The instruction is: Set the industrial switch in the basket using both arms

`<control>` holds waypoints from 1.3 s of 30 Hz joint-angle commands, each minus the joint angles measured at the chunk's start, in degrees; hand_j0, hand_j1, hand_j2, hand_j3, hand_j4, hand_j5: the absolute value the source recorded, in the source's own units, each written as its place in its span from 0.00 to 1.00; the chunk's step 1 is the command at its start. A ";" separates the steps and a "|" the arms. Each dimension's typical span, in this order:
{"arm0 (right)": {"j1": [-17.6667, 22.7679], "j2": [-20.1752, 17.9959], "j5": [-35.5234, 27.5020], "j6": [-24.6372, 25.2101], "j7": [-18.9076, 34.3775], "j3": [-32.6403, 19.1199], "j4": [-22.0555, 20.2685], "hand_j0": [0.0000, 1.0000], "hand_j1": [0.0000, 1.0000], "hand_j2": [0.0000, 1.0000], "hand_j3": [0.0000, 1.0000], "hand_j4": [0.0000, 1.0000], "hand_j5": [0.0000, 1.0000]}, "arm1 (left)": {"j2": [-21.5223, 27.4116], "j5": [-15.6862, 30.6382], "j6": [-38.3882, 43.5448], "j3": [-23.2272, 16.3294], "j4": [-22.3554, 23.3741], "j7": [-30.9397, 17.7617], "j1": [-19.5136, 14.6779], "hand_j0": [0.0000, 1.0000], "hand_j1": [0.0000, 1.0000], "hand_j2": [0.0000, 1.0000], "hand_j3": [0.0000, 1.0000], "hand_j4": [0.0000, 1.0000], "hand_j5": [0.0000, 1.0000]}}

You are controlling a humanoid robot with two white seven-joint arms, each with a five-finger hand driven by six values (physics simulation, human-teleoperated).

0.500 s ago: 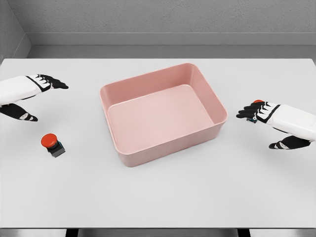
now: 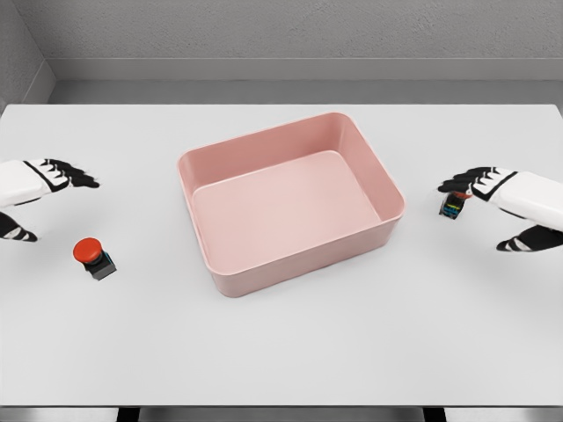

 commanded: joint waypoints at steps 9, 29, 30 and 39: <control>-8.17 4.26 3.72 9.73 7.44 1.43 -1.12 1.00 1.00 1.00 1.00 1.00 1.00 | 1.79 -7.28 0.05 0.34 -8.06 -0.02 1.06 1.00 1.00 1.00 1.00 1.00 1.00; -17.32 8.66 6.09 14.48 7.44 10.84 6.70 1.00 1.00 1.00 1.00 1.00 1.00 | -1.82 -9.83 0.05 0.26 -10.43 -1.16 3.96 0.85 0.85 0.85 0.85 0.85 0.85; -17.93 9.80 6.18 14.48 7.44 11.80 6.61 1.00 1.00 1.00 1.00 1.00 1.00 | -1.90 -9.91 0.05 0.35 -10.35 -1.25 3.96 0.83 0.83 0.83 0.83 0.83 0.83; -22.24 10.77 6.27 14.30 7.44 18.84 6.61 1.00 1.00 1.00 1.00 1.00 1.00 | -2.87 -12.55 0.05 0.43 -9.47 -1.25 3.88 0.60 0.60 0.60 0.60 0.60 0.60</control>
